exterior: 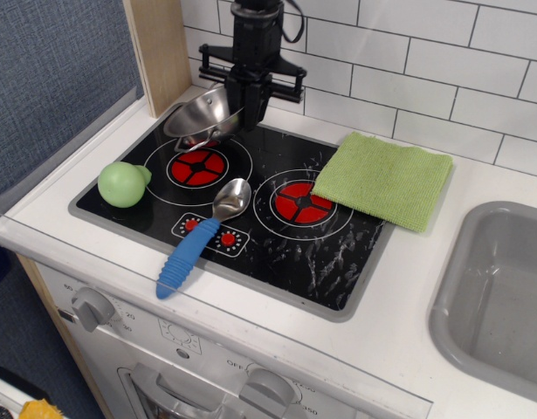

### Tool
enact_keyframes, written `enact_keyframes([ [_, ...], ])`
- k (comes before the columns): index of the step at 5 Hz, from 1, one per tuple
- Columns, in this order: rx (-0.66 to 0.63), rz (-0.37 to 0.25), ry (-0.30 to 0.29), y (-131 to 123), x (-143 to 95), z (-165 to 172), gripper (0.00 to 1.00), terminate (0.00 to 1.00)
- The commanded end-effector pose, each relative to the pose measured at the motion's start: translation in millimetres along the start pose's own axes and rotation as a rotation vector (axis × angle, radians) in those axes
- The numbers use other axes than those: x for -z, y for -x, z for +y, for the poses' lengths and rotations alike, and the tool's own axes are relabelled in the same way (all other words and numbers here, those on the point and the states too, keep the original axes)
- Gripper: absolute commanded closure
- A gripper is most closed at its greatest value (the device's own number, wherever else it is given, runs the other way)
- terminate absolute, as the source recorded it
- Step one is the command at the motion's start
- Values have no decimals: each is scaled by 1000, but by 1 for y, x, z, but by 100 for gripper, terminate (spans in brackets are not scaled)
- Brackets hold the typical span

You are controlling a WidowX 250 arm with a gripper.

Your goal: Move the colander behind the green pear

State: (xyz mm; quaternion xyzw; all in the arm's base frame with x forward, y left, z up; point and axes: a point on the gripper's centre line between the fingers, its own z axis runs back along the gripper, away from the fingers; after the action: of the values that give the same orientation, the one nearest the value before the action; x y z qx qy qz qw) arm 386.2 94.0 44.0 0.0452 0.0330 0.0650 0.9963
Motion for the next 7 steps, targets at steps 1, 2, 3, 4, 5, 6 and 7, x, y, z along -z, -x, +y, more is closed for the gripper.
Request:
enact_keyframes([
  [1, -7, -13, -5, -3, -4, 21, 100, 0],
  [2, 4, -9, 6, -2, -2, 17, 0, 0],
  [3, 39, -73, 22, 1, -16, 10, 0, 0],
  [4, 54, -130, 18, 7, -32, 6, 0, 0],
  [5, 69, -151, 18, 10, -37, 2, 0, 0],
  [6, 89, -174, 13, 11, -42, 0, 0, 0],
  [7, 101, -191, -36, 11, -41, -2, 0, 0],
])
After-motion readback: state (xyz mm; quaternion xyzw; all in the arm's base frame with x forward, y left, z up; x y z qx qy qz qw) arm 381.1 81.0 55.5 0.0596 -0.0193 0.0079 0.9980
